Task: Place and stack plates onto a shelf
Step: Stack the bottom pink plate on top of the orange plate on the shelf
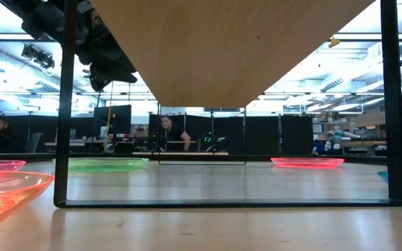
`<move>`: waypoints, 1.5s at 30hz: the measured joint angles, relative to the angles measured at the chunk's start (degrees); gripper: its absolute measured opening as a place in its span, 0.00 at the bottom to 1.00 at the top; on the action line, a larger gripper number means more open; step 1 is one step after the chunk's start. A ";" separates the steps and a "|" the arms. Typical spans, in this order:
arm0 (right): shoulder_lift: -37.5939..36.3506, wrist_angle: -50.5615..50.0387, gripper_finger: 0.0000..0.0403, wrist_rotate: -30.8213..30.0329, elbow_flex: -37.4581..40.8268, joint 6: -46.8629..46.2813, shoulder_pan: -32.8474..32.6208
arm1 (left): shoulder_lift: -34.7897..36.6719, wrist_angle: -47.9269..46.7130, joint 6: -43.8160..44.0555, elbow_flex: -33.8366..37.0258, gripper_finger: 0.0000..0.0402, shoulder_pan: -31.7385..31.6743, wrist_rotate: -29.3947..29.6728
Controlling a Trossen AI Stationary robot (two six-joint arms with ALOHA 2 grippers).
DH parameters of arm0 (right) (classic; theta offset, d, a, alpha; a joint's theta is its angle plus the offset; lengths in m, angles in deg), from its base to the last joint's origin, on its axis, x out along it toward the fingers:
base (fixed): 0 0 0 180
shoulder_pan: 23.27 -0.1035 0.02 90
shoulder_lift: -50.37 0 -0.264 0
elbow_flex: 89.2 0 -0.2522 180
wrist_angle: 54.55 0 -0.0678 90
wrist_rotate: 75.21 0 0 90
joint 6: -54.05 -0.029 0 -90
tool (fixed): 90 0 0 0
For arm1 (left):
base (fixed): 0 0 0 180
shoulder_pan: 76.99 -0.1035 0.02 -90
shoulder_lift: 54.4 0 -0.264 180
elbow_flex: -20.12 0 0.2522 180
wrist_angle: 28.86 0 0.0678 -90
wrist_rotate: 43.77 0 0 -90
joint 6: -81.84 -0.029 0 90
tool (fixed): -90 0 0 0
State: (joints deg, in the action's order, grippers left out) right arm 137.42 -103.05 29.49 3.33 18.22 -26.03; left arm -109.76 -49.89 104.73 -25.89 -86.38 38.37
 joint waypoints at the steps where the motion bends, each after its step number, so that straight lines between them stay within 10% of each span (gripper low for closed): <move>1: -0.41 -0.09 0.26 0.01 0.00 0.05 0.00 | 0.00 -0.04 0.00 0.00 0.32 0.00 -0.66; 26: -17.69 -17.07 0.26 -17.64 0.00 9.47 0.12 | 1.03 -2.73 -3.21 -5.05 0.32 6.54 -4.02; 45: -23.77 -21.12 0.26 -21.26 6.99 15.11 12.18 | 1.01 -40.70 -0.72 -9.73 0.32 15.44 2.95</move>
State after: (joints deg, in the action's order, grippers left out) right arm 113.65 -124.17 8.23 10.32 33.34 -13.85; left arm -108.75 -90.58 104.02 -35.63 -70.94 41.33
